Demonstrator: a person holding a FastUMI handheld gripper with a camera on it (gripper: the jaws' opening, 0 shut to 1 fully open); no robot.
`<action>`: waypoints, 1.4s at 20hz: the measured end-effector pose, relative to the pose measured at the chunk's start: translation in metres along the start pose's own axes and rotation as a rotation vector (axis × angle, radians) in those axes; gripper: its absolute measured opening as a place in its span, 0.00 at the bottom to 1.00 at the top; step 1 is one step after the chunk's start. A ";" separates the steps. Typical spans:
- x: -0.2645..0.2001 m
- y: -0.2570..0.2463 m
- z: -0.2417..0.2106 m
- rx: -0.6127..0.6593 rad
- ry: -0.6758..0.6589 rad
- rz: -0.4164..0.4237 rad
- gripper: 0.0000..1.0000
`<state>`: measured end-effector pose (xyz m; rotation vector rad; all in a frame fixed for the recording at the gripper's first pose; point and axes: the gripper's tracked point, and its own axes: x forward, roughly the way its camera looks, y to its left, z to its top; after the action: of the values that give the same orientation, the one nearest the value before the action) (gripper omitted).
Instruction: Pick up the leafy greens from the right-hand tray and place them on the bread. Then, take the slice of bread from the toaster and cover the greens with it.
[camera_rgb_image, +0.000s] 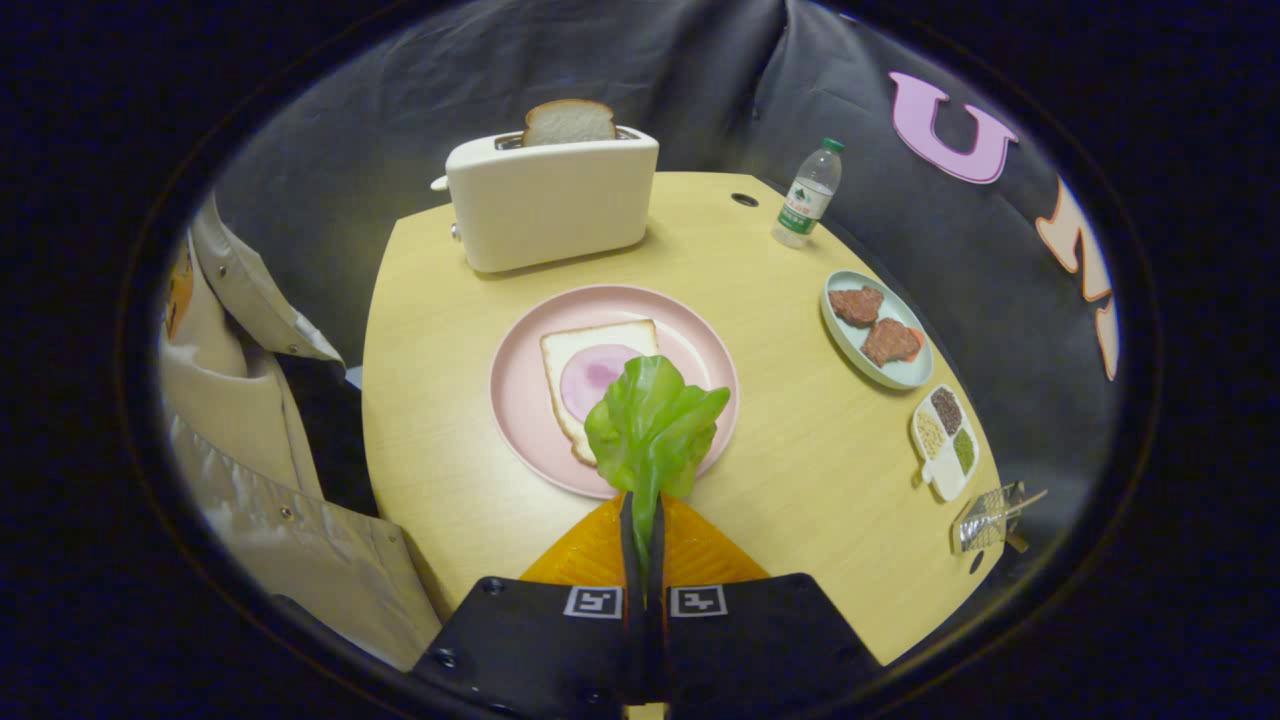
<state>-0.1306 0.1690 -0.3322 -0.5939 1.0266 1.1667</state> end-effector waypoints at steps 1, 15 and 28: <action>0.005 0.005 0.005 -0.001 0.005 0.012 0.05; 0.064 0.043 0.057 -0.054 0.008 0.117 0.05; 0.078 0.023 0.060 -0.026 0.022 0.060 0.53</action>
<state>-0.1286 0.2620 -0.3722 -0.6012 1.0556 1.2298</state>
